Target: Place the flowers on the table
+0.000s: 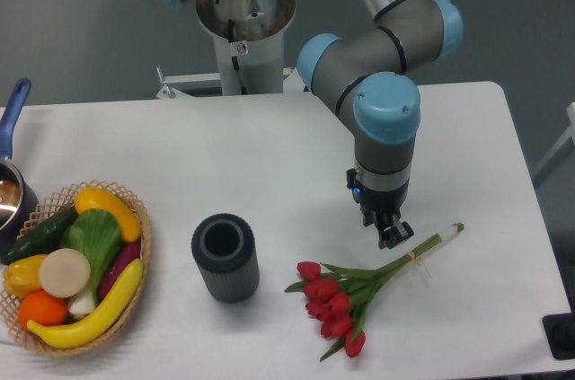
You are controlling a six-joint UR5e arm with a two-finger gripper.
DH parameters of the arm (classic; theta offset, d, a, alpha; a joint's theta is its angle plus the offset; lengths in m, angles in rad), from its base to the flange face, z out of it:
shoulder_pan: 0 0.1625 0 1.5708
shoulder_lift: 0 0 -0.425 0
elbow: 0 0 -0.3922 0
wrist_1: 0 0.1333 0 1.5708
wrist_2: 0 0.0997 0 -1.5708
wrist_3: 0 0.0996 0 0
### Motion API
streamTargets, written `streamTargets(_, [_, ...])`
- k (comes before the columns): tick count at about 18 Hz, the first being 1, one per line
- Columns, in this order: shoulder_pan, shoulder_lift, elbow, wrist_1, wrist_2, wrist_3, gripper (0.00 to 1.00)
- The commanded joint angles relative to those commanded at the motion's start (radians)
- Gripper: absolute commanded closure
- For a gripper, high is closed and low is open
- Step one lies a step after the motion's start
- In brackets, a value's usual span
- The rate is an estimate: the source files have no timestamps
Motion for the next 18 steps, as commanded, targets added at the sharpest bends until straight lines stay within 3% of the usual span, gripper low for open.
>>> streamTargets(3, [0.003, -0.017, 0.035, -0.002, -0.065, -0.026, 0.0])
streamTargets(9, [0.026, -0.015, 0.08, -0.017, -0.049, -0.054, 0.0])
streamTargets(18, [0.083, -0.014, 0.092, -0.055, -0.065, 0.117, 0.0])
